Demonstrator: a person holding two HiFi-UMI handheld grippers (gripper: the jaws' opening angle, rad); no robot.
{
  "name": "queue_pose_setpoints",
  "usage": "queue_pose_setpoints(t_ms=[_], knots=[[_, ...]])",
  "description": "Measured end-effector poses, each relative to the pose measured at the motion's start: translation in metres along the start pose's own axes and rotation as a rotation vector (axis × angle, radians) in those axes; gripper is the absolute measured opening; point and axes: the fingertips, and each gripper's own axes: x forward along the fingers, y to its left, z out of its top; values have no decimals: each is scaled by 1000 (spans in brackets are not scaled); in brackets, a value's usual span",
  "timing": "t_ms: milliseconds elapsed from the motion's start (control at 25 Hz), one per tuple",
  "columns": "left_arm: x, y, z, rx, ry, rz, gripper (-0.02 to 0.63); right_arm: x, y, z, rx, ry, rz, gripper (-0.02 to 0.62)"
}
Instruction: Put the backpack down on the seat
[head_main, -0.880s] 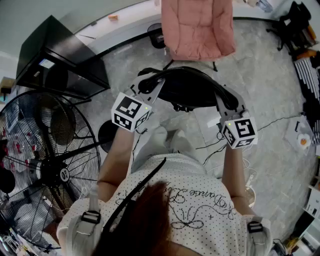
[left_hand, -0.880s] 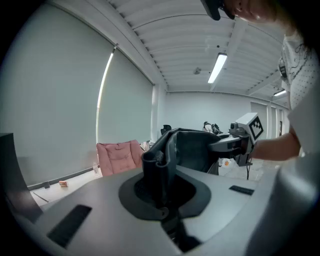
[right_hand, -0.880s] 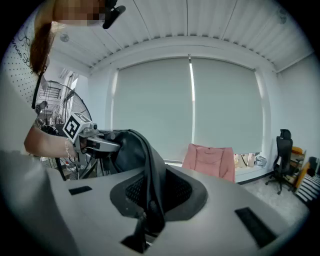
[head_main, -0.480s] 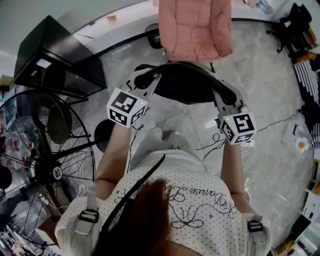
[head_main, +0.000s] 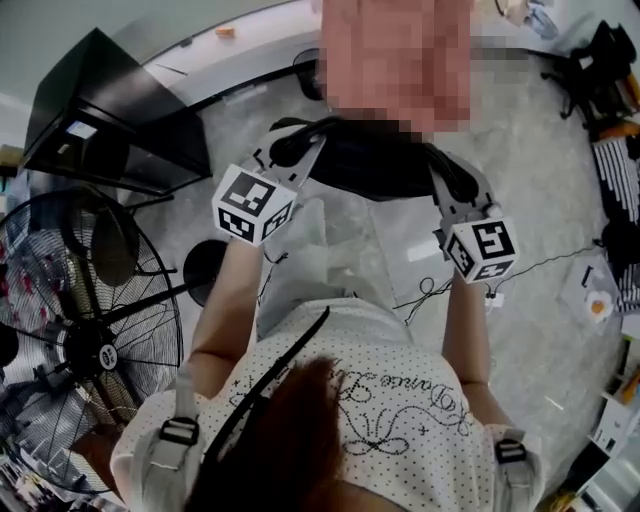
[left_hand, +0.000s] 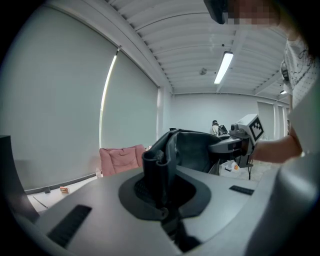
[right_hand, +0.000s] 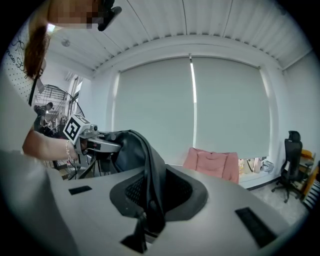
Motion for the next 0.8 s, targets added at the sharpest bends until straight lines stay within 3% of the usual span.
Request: queue_pose_setpoints(t_ms=[440,800], knots=[[87,130,11,17,-3,-82,8,128,-58,22,32,5,-76,54],[119,211,24,28,-20,-122,8,204,-75,46,41,4,-119,54]])
